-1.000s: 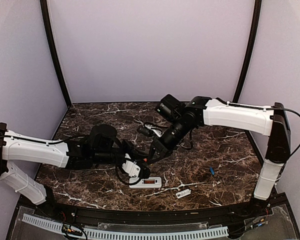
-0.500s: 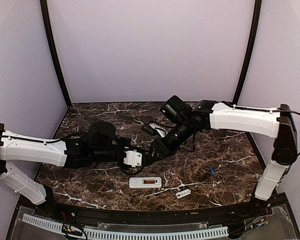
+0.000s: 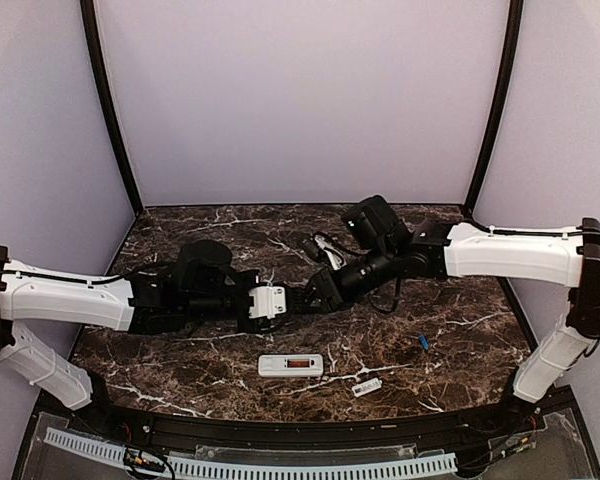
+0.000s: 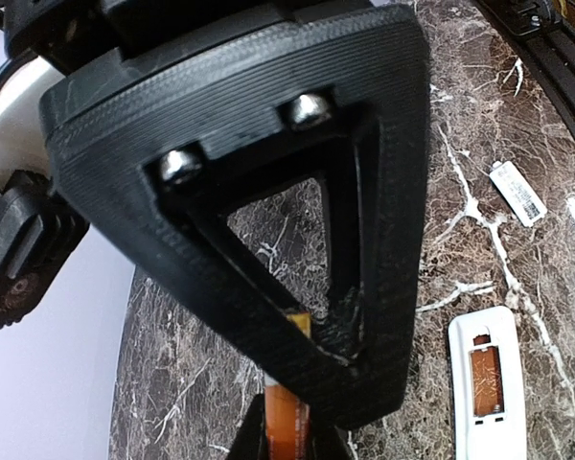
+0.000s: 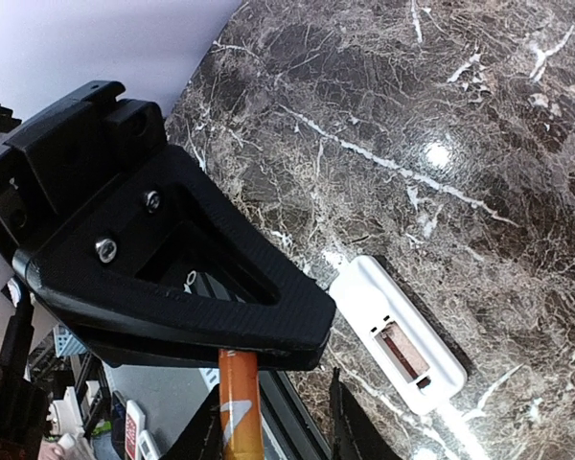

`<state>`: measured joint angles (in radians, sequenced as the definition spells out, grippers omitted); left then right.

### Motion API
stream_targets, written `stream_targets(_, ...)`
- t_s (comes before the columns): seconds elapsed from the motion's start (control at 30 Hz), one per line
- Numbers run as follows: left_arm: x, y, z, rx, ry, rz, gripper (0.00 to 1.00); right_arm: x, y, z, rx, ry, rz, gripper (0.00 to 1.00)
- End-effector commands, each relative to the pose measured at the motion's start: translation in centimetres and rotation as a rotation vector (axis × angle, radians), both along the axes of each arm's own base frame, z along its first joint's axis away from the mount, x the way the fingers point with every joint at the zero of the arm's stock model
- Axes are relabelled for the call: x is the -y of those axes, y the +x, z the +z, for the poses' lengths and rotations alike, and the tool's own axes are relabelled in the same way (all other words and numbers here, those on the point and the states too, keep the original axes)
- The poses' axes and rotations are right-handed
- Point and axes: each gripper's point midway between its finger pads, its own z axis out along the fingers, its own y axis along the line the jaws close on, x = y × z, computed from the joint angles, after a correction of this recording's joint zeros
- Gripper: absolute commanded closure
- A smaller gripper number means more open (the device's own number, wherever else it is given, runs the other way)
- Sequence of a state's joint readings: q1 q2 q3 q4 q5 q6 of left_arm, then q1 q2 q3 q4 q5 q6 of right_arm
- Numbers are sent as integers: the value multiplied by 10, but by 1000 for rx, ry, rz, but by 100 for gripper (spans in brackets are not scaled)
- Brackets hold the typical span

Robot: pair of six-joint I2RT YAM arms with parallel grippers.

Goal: Load the batteries into the remote control
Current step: Adjust the battery cover.

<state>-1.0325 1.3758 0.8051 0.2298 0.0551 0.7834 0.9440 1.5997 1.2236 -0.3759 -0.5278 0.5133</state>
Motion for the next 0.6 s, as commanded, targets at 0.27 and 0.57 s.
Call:
stream_targets(0.27,0,0,-1,-26,4,13,100,-2,11,18,50,60,-45,68)
stream_targets(0.57,0,-1,-6,-32,15,7,100,2,14,18,51,68,-61,72)
